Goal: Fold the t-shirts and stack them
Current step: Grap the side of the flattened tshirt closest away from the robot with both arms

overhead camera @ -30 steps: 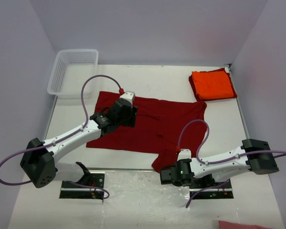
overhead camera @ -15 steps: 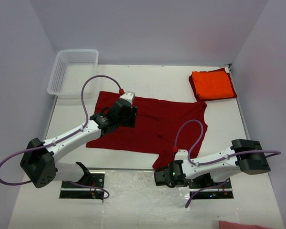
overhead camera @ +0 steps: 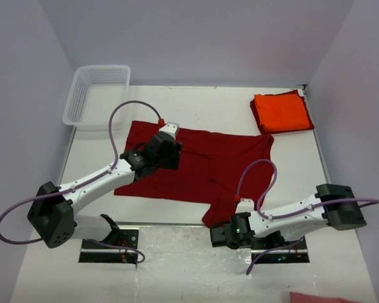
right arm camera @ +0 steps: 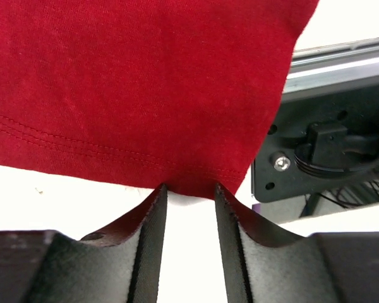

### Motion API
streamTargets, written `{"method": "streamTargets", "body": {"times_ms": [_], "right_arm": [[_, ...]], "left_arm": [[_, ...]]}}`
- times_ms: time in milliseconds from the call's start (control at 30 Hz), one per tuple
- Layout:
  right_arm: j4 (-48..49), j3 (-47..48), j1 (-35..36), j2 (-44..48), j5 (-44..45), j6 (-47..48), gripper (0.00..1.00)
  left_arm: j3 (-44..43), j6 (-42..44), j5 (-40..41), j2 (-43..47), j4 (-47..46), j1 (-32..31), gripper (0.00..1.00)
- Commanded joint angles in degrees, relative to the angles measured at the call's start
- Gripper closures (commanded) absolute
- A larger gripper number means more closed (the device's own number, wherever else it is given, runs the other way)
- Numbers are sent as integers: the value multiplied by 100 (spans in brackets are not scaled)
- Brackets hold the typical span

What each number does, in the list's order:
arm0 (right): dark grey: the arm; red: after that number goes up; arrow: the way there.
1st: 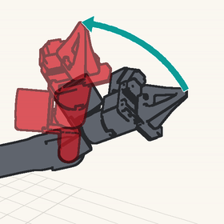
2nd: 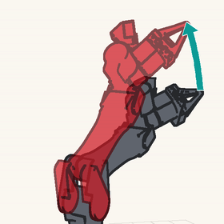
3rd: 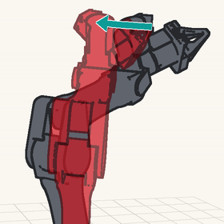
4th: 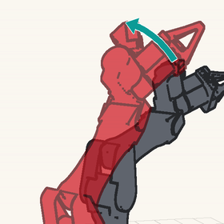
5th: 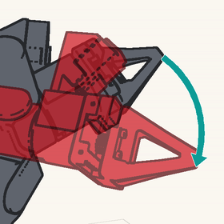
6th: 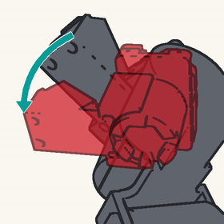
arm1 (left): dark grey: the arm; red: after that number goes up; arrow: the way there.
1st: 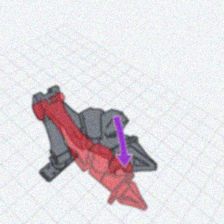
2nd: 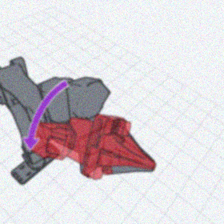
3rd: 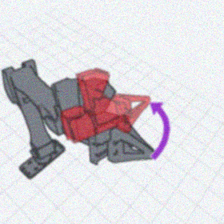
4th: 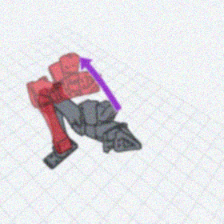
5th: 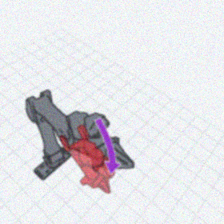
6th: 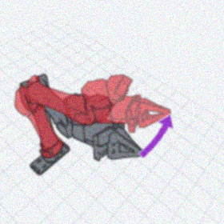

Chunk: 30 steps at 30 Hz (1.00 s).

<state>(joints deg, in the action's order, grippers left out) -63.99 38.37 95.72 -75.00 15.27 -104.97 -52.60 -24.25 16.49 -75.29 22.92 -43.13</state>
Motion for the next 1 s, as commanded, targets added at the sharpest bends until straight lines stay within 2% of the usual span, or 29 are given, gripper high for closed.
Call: {"method": "streamTargets", "body": {"times_ms": [0,133,367,500,667,733,833,967], "right_arm": [[228,-215,25,327,90,-270,64],[387,-409,25,513,64,-323,65],[562,-260,-97,170,38,-24,74],[844,-488,-343,231,47,178,78],[853,-418,-528,223,213,468,96],[835,-269,-572,100,257,635,98],[669,3,-581,-198,336,741,100],[-32,495,-572,-533,573,820,100]], "left_arm": [[39,140,-67,-48,-130,33,33],[48,140,-102,-30,-130,33,33],[30,131,-129,-12,-121,33,33],[22,131,-137,32,-103,33,33],[56,140,-172,23,-112,33,33],[74,140,-164,23,-121,33,33],[92,122,-173,-4,-130,24,33],[153,-18,81,-91,-112,33,33]]}}
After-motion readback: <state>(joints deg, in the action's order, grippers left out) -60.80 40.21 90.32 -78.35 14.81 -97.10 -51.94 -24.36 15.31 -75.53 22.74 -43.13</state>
